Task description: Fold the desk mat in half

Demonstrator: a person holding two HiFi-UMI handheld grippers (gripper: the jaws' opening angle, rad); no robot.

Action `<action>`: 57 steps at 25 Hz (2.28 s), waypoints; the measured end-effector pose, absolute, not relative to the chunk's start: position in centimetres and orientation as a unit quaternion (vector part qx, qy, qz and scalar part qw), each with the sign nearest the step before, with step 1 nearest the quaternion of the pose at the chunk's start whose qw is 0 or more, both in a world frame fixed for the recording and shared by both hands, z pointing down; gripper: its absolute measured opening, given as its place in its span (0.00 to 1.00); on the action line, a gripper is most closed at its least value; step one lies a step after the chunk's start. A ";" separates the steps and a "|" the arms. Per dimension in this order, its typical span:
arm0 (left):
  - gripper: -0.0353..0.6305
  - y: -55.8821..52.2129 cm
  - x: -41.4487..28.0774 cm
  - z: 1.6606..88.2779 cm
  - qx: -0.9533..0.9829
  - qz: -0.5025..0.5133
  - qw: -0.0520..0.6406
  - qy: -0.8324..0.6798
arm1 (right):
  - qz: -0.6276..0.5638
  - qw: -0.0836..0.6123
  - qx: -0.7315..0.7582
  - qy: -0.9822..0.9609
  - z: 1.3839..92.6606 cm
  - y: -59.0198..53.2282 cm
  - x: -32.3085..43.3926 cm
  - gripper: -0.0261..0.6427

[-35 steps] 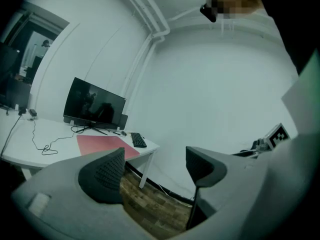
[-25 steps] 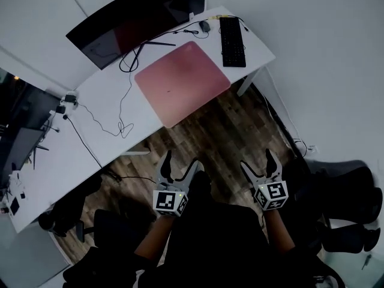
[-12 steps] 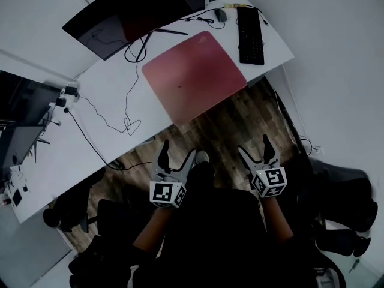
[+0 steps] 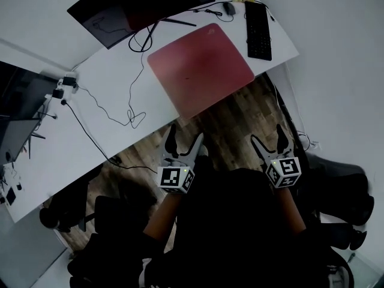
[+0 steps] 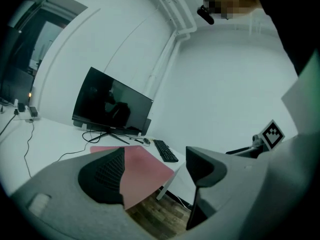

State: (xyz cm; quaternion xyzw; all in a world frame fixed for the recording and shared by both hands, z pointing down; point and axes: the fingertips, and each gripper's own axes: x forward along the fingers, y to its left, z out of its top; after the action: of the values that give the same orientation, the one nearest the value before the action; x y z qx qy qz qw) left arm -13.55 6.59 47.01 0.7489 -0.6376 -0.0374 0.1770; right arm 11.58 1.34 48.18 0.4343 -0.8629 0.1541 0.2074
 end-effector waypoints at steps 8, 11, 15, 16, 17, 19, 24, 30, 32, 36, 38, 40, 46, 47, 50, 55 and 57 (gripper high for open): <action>0.60 8.3 -15.8 47.0 0.720 -0.067 0.184 -0.666 | 0.152 0.204 0.426 -0.868 47.3 2.4 10.3 0.69; 0.60 9.0 -15.9 47.0 0.714 -0.072 0.186 -0.671 | 0.147 0.209 0.410 -0.875 47.1 2.4 9.3 0.69; 0.60 9.6 -16.5 47.1 0.701 -0.079 0.188 -0.684 | 0.144 0.213 0.392 -0.883 46.9 1.6 8.4 0.69; 0.60 9.6 -16.7 47.2 0.696 -0.079 0.186 -0.689 | 0.156 0.205 0.389 -0.884 46.9 1.2 8.2 0.69; 0.60 9.6 -17.0 47.1 0.692 -0.077 0.181 -0.695 | 0.175 0.191 0.388 -0.885 46.8 0.7 8.0 0.69; 0.60 9.6 -17.4 46.9 0.685 -0.071 0.166 -0.706 | 0.206 0.165 0.386 -0.884 46.5 -0.8 7.6 0.69; 0.60 8.4 -18.9 47.9 0.650 -0.070 0.169 -0.738 | 0.195 0.170 0.354 -0.899 47.2 -4.9 5.7 0.69; 0.60 5.2 -19.5 50.3 0.599 -0.035 0.192 -0.776 | 0.218 0.174 0.326 -0.903 49.2 -11.4 6.3 0.69; 0.60 3.4 -19.3 50.9 0.592 -0.026 0.200 -0.780 | 0.229 0.179 0.323 -0.901 50.1 -14.1 7.0 0.69; 0.60 -0.1 -17.8 51.7 0.590 -0.004 0.185 -0.786 | 0.281 0.179 0.316 -0.888 51.7 -18.9 9.4 0.69; 0.60 -1.5 -17.0 52.3 0.582 -0.004 0.192 -0.790 | 0.291 0.183 0.306 -0.888 52.6 -21.1 10.2 0.69; 0.60 -2.6 -16.7 53.0 0.562 -0.015 0.213 -0.799 | 0.297 0.185 0.296 -0.889 53.4 -23.3 10.8 0.69; 0.60 -3.5 -14.9 56.1 0.504 -0.013 0.268 -0.821 | 0.325 0.204 0.275 -0.881 57.0 -27.8 12.7 0.69; 0.60 -3.3 -14.8 56.6 0.492 -0.016 0.276 -0.826 | 0.322 0.213 0.267 -0.883 57.7 -28.1 12.8 0.69; 0.60 -2.8 -14.8 58.0 0.466 -0.007 0.288 -0.836 | 0.324 0.235 0.240 -0.884 59.9 -28.5 12.8 0.69; 0.60 -3.0 -14.8 60.5 0.442 -0.006 0.316 -0.840 | 0.363 0.256 0.224 -0.867 63.1 -28.9 13.3 0.69; 0.60 -3.0 -15.0 61.4 0.441 -0.017 0.328 -0.836 | 0.363 0.267 0.220 -0.865 63.9 -28.8 13.1 0.69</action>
State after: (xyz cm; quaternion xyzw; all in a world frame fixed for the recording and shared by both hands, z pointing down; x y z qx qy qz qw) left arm -15.00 -3.04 61.42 0.4407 -0.8356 -0.0166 0.3277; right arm 13.05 -28.80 63.93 0.2195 -0.8653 0.3629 0.2670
